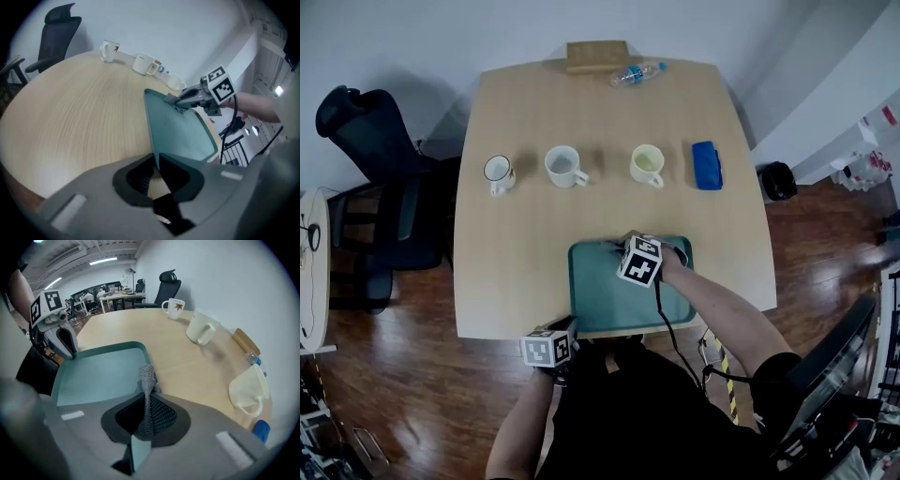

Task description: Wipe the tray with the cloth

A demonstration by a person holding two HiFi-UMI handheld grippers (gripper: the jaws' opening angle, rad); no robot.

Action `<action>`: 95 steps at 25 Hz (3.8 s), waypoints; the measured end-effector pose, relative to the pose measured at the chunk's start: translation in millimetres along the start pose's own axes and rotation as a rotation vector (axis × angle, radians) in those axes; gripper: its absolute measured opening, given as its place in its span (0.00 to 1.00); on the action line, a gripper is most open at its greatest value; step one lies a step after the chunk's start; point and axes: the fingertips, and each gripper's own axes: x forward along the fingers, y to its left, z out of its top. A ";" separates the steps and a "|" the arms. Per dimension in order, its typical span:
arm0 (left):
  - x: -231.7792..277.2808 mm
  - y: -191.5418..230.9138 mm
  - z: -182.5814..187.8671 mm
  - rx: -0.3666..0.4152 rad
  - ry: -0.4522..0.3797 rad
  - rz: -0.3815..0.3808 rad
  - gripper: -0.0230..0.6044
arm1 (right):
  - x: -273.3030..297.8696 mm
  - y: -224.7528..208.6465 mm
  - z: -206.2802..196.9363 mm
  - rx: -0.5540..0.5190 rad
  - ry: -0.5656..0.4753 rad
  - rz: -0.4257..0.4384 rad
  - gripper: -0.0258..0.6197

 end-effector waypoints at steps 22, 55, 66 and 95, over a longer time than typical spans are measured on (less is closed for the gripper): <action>-0.9 17.8 -11.9 -0.027 0.022 0.036 0.10 | -31.3 185.4 -39.4 0.151 -0.022 0.182 0.08; 5.4 8.9 -1.5 0.019 0.020 0.047 0.10 | -22.8 52.4 -65.4 0.027 -0.007 0.054 0.08; 3.9 17.4 -6.7 0.014 0.022 0.083 0.10 | -48.2 181.6 -94.7 0.022 0.001 0.278 0.08; 4.2 8.4 -0.8 -0.007 -0.047 0.109 0.09 | -51.1 -3.0 -138.9 0.083 0.098 -0.011 0.08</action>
